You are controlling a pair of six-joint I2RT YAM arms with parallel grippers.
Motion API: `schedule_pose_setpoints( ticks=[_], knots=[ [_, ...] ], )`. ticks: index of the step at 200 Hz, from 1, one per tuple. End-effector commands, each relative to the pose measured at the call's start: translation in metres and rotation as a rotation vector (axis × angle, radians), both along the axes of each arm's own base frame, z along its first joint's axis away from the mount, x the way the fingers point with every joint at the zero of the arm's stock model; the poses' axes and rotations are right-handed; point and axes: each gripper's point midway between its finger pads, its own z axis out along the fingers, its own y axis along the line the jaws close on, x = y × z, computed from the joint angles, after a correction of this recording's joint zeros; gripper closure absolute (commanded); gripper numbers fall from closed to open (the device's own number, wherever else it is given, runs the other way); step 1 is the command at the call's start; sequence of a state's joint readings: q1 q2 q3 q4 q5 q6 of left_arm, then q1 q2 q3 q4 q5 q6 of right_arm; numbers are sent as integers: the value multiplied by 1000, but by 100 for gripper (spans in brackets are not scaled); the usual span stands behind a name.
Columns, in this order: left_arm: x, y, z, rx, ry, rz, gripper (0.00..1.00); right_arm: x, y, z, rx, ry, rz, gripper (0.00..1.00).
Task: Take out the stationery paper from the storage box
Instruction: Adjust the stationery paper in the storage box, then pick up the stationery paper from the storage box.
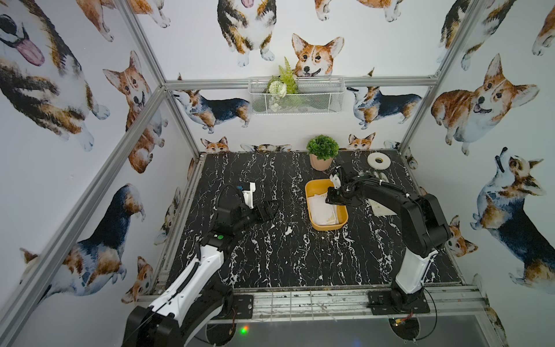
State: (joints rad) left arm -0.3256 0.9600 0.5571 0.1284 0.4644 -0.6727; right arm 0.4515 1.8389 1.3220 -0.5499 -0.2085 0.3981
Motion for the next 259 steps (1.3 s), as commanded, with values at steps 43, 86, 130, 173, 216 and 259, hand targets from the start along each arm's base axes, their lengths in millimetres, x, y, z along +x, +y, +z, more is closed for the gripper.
schedule_pose_setpoints(
  ticks=[43,86,130,173,216,259],
  knots=[
    [2,3,-1,12,-8,18,8,2,-10,10,-61,-27,-7,74],
    [3,4,-3,16,-5,21,8,4,-20,17,-155,-82,-20,60],
    [3,4,-5,19,1,21,8,6,-7,13,-146,-87,18,58],
    [3,5,-6,23,4,23,8,19,0,2,-159,-81,39,58],
    [3,5,-7,28,7,23,8,33,3,-10,-199,-77,67,58],
    [4,5,-9,35,13,23,8,42,3,-23,-240,-67,87,58]
  ],
)
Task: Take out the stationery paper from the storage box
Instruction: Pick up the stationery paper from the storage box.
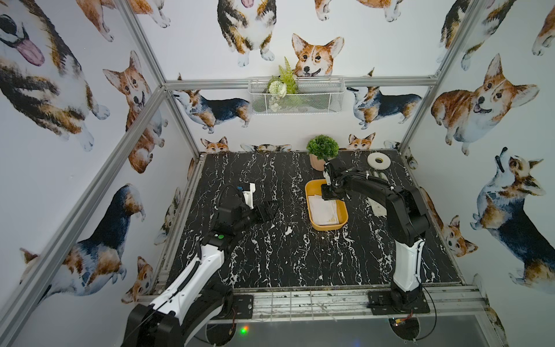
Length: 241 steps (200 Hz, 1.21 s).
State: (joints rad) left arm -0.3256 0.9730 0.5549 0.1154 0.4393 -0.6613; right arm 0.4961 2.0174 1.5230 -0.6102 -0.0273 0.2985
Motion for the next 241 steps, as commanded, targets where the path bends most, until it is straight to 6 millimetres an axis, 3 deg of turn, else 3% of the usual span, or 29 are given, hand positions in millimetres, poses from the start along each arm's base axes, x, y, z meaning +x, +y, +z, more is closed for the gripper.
schedule_pose_setpoints(
  ticks=[1,191,241],
  knots=[
    [1,1,-1,10,-2,3,8,4,-4,-6,-47,4,20,58],
    [0,7,-11,35,14,19,8,-2,-21,-21,-144,32,26,59],
    [0,8,-13,35,18,23,8,-3,-27,-15,-201,9,29,57]
  ],
)
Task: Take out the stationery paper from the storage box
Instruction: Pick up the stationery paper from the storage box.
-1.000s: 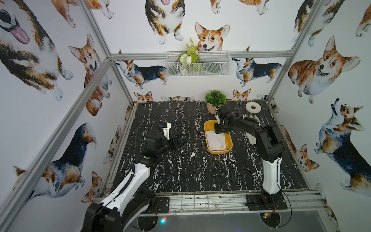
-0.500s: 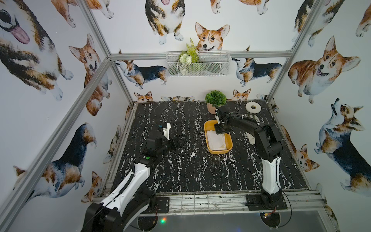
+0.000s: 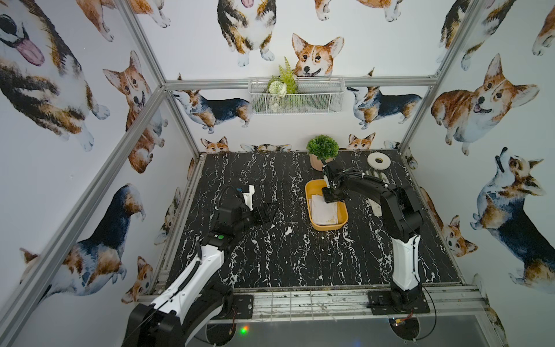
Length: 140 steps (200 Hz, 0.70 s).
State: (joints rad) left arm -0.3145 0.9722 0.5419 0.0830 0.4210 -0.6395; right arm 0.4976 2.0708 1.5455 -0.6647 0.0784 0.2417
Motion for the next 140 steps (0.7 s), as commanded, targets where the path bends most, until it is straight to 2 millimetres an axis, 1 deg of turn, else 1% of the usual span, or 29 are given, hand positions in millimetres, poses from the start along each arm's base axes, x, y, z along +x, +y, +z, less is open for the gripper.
schedule_pose_setpoints(
  ticks=[1,26,37,104,140],
  knots=[
    [1,1,0,0,-8,3,8,-3,-7,6,-56,-11,11,57],
    [0,1,0,1,-6,3,8,-3,-9,5,-93,-19,18,55],
    [1,2,-1,0,-6,5,8,-4,-6,4,-98,-17,29,55],
    [0,2,-2,2,0,6,8,-9,-9,-11,-154,20,37,52],
    [0,3,-5,4,4,9,8,-15,-9,-21,-153,47,35,52]
  ],
)
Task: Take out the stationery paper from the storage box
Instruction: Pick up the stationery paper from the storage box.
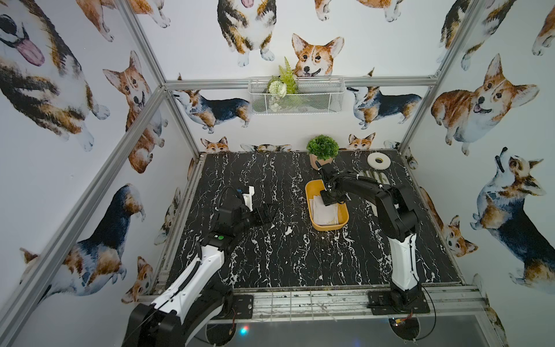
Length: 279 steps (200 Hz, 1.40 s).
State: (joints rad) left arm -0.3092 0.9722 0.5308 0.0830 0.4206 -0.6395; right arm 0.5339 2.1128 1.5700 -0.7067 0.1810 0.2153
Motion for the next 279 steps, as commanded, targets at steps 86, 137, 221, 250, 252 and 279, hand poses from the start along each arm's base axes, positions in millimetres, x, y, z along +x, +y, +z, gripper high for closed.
schedule_pose_setpoints(
  ticks=[86,137,221,250,252,279],
  knots=[
    [0,4,0,2,-6,14,8,-25,-10,-24,-22,83,-18,79],
    [0,4,1,-2,-8,13,8,-16,-5,1,-7,20,-13,95],
    [5,-4,32,-60,-64,-13,7,-14,18,124,236,-215,-26,100],
    [12,-23,52,-224,-116,-84,6,-25,25,174,366,-283,-24,100],
    [12,-24,53,-234,-119,-88,6,-27,26,177,375,-287,-24,100],
    [22,-37,51,-306,-108,-130,7,-43,29,225,501,-350,-30,100]
  ],
)
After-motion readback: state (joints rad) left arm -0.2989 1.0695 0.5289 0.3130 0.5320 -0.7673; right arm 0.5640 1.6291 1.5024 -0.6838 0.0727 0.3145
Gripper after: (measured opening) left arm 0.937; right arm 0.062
